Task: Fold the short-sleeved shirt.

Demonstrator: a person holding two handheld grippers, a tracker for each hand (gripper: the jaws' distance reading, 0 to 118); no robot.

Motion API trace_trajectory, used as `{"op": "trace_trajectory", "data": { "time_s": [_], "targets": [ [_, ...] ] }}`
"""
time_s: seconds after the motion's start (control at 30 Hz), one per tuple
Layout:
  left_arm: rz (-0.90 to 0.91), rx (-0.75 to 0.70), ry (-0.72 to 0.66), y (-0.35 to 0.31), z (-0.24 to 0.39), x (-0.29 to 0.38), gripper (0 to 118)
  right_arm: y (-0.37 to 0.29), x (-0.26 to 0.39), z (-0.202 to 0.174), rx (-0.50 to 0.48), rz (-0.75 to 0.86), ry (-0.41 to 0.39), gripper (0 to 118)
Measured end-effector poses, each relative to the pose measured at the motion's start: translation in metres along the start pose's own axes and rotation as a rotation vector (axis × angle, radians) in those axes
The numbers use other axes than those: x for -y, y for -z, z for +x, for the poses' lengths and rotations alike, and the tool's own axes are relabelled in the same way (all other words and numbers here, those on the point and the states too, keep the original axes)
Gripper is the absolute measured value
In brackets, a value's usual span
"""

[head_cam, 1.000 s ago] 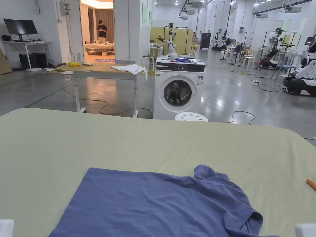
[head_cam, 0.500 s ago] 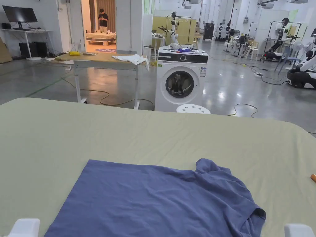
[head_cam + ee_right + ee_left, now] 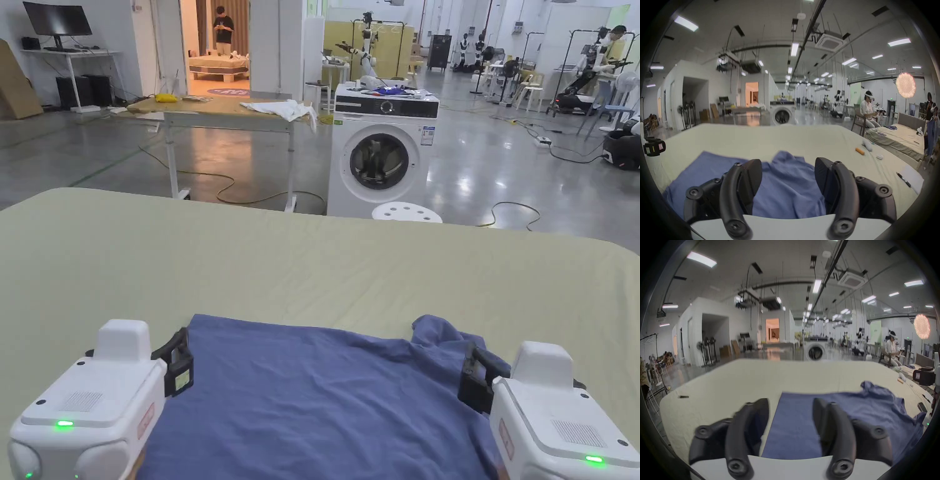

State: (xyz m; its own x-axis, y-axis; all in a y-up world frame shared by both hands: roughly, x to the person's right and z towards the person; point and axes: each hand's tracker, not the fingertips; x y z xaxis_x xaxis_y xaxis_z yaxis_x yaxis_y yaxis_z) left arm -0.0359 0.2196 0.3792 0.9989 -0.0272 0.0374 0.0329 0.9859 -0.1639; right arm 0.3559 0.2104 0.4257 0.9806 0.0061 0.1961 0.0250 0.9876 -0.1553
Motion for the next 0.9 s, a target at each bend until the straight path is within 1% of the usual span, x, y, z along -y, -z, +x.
{"op": "trace_trajectory", "data": {
  "time_s": [0.03, 0.07, 0.1, 0.13, 0.17, 0.2, 0.33, 0.47, 0.57, 0.63, 0.7, 0.9],
  "targets": [
    [0.029, -0.004, 0.019, 0.000, 0.004, -0.003, 33, 0.000, -0.002, -0.004, -0.008, 0.033, -0.004, 56],
    [0.052, -0.006, 0.042, -0.001, 0.007, -0.004, 22, -0.002, -0.003, -0.008, -0.011, 0.072, -0.007, 37],
    [0.068, -0.008, 0.056, 0.002, 0.007, -0.001, 15, -0.003, -0.004, -0.011, -0.009, 0.101, -0.020, 21],
    [0.077, -0.001, 0.056, 0.002, 0.008, 0.000, 9, -0.003, -0.006, -0.014, -0.009, 0.120, -0.028, 11],
    [0.081, 0.004, 0.055, 0.001, 0.008, -0.001, 1, -0.004, -0.007, -0.015, -0.014, 0.131, -0.025, 8],
    [0.089, 0.004, 0.052, 0.000, 0.008, -0.001, 0, -0.005, -0.008, -0.016, -0.029, 0.146, -0.016, 5],
    [0.089, 0.012, 0.044, 0.009, 0.005, 0.003, 0, -0.002, -0.012, -0.020, -0.044, 0.147, -0.008, 0],
    [-0.006, 0.025, 0.030, 0.041, -0.005, 0.007, 0, 0.012, -0.008, -0.020, -0.063, 0.103, -0.010, 0],
    [-0.133, 0.036, 0.047, 0.086, -0.017, 0.011, 0, 0.027, 0.000, -0.019, -0.084, 0.037, -0.023, 0],
    [-0.201, 0.026, 0.086, 0.119, -0.022, 0.011, 0, 0.038, 0.006, -0.018, -0.079, -0.005, -0.034, 0],
    [-0.249, 0.057, 0.087, 0.156, -0.032, 0.011, 0, 0.047, 0.013, -0.016, -0.078, -0.038, -0.043, 0],
    [-0.506, 0.109, -0.048, 0.265, -0.050, 0.003, 0, 0.072, 0.032, -0.006, -0.065, -0.145, -0.047, 0]
  ]
}}
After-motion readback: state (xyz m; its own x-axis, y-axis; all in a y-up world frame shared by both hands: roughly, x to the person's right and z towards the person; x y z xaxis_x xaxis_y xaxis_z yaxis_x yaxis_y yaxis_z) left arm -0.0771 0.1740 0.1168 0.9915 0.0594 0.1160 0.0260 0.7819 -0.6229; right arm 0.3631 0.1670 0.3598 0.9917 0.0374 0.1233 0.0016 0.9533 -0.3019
